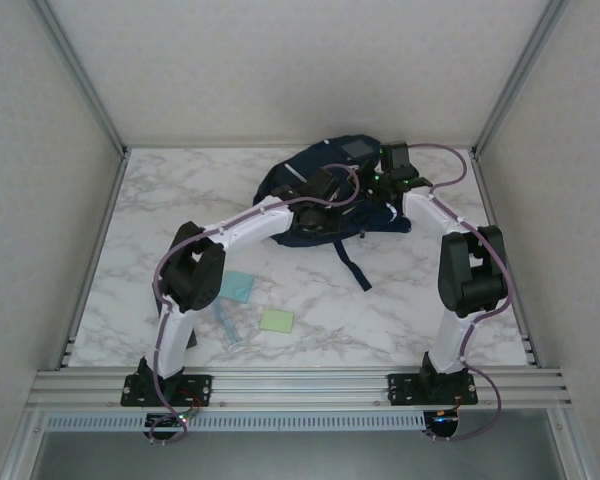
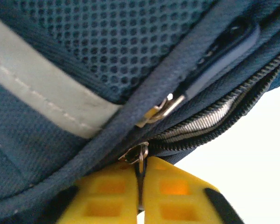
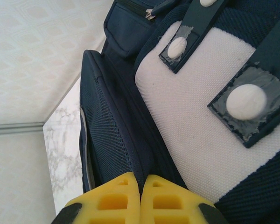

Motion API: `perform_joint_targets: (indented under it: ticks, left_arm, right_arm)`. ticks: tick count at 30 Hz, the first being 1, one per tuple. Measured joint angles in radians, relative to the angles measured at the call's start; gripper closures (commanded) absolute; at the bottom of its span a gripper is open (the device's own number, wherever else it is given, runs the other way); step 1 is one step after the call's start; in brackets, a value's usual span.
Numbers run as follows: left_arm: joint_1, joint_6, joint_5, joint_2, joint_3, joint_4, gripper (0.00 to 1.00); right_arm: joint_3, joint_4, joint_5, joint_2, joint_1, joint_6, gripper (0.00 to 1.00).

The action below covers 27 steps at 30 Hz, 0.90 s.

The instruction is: Pack books, pencil case, and school supplies into a backpack

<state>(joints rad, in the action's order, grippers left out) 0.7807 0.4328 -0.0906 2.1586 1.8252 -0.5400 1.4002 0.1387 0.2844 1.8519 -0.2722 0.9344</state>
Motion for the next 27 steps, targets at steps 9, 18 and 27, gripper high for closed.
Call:
perform_joint_targets:
  ticks: [9, 18, 27]
  left_arm:
    - [-0.027, -0.06, -0.029, -0.043, -0.048, 0.004, 0.9]
    - [-0.092, -0.116, -0.151, -0.076, -0.069, -0.005, 1.0]
    - [-0.097, -0.118, -0.194, -0.075, -0.06, -0.017, 0.81]
  right_arm:
    - [0.0, 0.011, 0.0, 0.0, -0.006, -0.041, 1.0]
    - [0.0, 0.011, 0.008, 0.0, -0.012, -0.071, 1.0]
    - [0.0, 0.015, 0.012, 0.0, -0.013, -0.086, 1.0]
